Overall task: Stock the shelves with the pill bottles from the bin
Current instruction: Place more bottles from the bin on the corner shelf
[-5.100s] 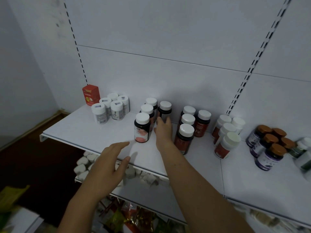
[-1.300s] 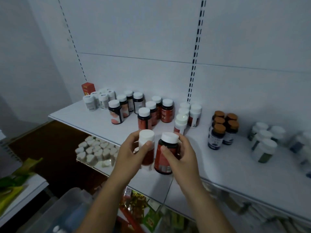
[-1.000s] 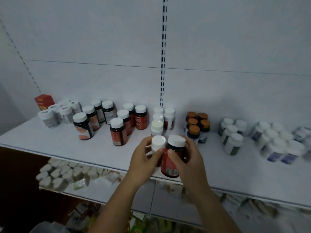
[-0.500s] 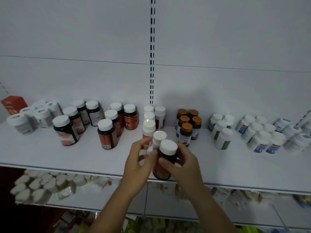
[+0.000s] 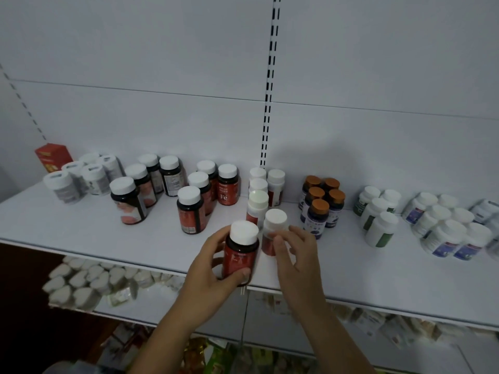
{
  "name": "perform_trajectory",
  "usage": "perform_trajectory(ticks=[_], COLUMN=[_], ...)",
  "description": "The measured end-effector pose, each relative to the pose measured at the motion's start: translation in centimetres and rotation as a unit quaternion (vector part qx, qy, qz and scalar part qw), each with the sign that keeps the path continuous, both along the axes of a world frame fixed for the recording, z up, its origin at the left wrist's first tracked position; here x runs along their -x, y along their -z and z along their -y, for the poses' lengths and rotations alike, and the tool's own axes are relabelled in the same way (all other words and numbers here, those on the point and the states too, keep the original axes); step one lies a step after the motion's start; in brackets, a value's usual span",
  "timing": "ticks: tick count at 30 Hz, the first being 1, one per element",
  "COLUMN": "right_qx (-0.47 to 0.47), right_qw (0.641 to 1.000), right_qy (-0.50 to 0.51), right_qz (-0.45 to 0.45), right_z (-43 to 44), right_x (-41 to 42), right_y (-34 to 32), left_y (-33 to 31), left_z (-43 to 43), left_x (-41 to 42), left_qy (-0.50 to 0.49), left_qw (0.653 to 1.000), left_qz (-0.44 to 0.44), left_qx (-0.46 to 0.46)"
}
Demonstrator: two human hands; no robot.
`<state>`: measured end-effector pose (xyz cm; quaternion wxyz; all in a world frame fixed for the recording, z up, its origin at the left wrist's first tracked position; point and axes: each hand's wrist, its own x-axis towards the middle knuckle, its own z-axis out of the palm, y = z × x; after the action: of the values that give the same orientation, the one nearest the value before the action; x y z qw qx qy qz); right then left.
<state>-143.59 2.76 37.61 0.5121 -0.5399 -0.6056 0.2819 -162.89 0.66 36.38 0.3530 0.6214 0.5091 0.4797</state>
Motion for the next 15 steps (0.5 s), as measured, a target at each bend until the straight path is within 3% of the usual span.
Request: perform_trajectory(ticks=[7,11,15], right_qx=[0.030,0.029,0.048], right_qw=[0.977,0.969,0.975], right_qy=[-0.041,-0.003,0.002], right_qz=[0.205,0.244,0.217], right_z=[-2.8,-3.6,-5.2], right_x=[-0.3,-0.3,-0.3], right_y=[2.0,2.5,2.8], left_y=[0.2,0.4,0.7], left_z=[-2.0,-3.3,-4.6], left_x=[-0.2,-1.0,-1.4], left_qy=[-0.071,-0.092,-0.107], left_qw=[0.997,0.995,0.993], left_qz=[0.034,0.035,0.039], left_qx=[-0.003,-0.009,-0.007])
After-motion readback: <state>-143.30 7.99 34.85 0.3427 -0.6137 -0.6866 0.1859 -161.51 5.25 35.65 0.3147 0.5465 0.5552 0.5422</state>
